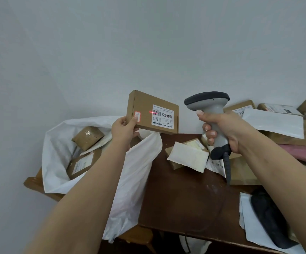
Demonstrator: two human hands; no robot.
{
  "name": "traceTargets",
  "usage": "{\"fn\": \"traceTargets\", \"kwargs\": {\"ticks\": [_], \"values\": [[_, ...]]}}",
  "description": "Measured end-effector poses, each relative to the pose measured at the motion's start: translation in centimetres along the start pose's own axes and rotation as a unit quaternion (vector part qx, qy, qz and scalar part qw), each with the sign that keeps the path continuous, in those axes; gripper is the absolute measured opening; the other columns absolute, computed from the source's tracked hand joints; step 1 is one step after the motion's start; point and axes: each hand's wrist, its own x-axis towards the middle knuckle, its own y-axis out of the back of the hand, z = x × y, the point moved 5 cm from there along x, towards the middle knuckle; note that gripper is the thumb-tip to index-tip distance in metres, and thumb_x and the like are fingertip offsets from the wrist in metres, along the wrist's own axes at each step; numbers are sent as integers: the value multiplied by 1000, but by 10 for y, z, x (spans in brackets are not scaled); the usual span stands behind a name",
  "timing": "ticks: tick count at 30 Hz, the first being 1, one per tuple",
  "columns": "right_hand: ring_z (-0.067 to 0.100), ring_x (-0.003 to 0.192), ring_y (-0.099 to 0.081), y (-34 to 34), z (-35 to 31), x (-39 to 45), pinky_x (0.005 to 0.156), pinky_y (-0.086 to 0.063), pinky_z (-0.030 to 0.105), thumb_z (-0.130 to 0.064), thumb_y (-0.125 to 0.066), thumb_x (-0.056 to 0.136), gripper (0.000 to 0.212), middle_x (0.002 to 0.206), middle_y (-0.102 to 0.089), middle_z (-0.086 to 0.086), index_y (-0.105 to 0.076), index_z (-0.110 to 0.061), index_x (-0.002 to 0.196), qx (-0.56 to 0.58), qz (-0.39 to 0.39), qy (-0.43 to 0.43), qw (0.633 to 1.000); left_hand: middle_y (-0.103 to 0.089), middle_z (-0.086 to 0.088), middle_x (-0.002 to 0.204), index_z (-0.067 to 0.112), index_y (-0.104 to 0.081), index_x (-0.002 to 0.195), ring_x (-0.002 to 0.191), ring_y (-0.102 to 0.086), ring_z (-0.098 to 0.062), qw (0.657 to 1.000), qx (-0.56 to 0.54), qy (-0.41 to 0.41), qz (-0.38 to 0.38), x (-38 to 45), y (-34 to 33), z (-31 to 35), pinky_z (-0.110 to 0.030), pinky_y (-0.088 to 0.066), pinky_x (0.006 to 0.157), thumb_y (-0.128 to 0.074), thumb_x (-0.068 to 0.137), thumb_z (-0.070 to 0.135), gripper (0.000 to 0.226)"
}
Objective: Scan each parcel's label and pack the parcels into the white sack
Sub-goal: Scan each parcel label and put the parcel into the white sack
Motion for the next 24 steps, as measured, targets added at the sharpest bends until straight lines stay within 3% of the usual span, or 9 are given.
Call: {"fn": "traceTargets", "kwargs": {"ticks": [5,10,14,17,19,21,24], "values": [[9,36,-33,-26,4,7,36,-35,19,-24,-70,89,19,54,-44,0,-56,-12,92,21,-19,-17,999,-65,-13,117,2,-50,133,96,-70,-25,1000,-17,8,11,8,22,-1,-30,-60,74,-72,87,27,57],[9,37,-33,-62,7,20,38,-37,18,-24,-72,87,25,56,-45,1,-56,-9,99,25,-47,-14,998,-70,-13,108,0,-54,127,89,-73,-24,996,-82,15,40,18,62,6,-34,-60,77,-73,87,29,53],[9,37,-34,-96,13,35,38,-38,20,-28,-74,85,35,56,-46,1,-54,-8,106,32,-75,-15,997,-69,-8,105,4,-53,120,80,-72,-18,983,-92,-28,156,24,119,26,-32,-60,71,-67,89,42,51],[9,38,-34,-112,24,46,38,-38,21,-28,-74,85,37,56,-47,1,-55,-8,108,32,-81,-25,996,-64,-2,102,12,-51,112,77,-70,-15,964,-54,-60,252,23,160,32,-31,-59,66,-64,90,47,43],[9,38,-35,-115,32,52,38,-38,21,-29,-74,84,39,56,-47,2,-55,-7,109,31,-80,-33,996,-62,5,93,16,-51,108,79,-66,-13,955,18,-60,291,27,179,24,-34,-58,74,-62,88,51,42],[10,37,-35,-112,39,56,38,-39,21,-30,-75,83,40,57,-47,2,-55,-7,109,29,-71,-47,996,-62,8,90,17,-55,106,87,-64,-18,948,98,-30,301,35,188,6,-40,-56,83,-59,83,59,49],[9,37,-35,-98,46,60,37,-37,20,-29,-74,85,37,57,-46,2,-54,-8,107,33,-47,-64,996,-69,-1,105,14,-61,115,96,-66,-26,950,146,50,272,43,174,-34,-41,-54,89,-58,68,68,72]]}}
